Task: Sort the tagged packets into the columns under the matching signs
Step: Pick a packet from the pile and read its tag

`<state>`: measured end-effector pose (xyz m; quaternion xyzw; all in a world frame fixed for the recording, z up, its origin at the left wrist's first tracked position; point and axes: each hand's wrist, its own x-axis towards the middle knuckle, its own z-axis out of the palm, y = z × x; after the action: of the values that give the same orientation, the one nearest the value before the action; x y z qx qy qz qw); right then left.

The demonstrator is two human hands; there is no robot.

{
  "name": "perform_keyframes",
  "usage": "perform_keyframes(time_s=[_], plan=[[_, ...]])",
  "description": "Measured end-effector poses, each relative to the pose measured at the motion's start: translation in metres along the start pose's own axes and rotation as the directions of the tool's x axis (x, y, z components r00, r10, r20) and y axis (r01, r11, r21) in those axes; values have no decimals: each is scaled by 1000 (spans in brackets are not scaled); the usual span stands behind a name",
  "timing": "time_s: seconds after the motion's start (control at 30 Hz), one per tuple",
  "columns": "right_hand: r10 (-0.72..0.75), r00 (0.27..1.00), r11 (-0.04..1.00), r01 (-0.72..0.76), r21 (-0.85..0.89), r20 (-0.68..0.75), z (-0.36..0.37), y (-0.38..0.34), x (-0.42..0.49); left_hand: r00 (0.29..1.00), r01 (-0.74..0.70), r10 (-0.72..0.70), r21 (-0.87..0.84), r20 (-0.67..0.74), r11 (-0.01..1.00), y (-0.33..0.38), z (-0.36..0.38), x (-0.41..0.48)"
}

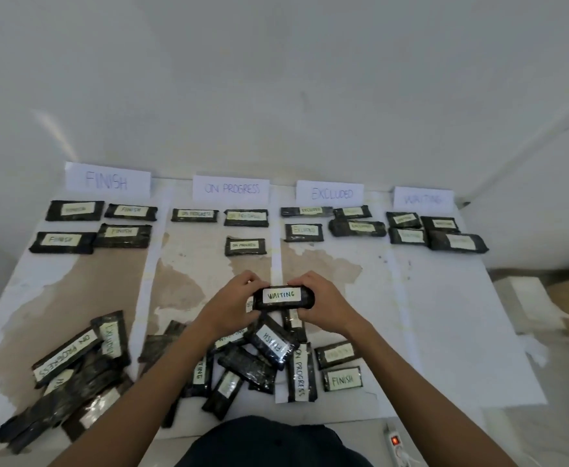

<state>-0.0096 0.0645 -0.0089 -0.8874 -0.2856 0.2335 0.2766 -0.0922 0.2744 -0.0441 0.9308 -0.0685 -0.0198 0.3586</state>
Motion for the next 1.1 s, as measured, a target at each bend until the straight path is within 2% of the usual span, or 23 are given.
perform_keyframes(time_s=[0.17, 0.3, 0.43, 0.63, 0.87, 1.1], plan=[[7, 999, 959, -21, -284, -50, -29, 47, -26, 998, -61, 61, -33, 9, 998, 39, 40, 36], [53, 996, 922, -75, -380, -66, -56, 91, -40, 998, -48, 47, 14, 50, 999, 73, 73, 73], [132, 983, 904, -173, -392, -129, -88, 143, -50, 999, 9, -9, 3, 38, 1000, 104, 101, 115], [221, 957, 857, -282, -431, -186, -139, 225, -38, 980, 142, -150, 70, 129, 987, 122, 144, 180], [233, 956, 829, -291, -478, -177, -168, 297, 2, 963, 185, -218, 194, 161, 963, 125, 192, 237], [211, 962, 819, -270, -507, -171, -175, 334, 30, 953, 225, -258, 202, 157, 953, 122, 219, 264]])
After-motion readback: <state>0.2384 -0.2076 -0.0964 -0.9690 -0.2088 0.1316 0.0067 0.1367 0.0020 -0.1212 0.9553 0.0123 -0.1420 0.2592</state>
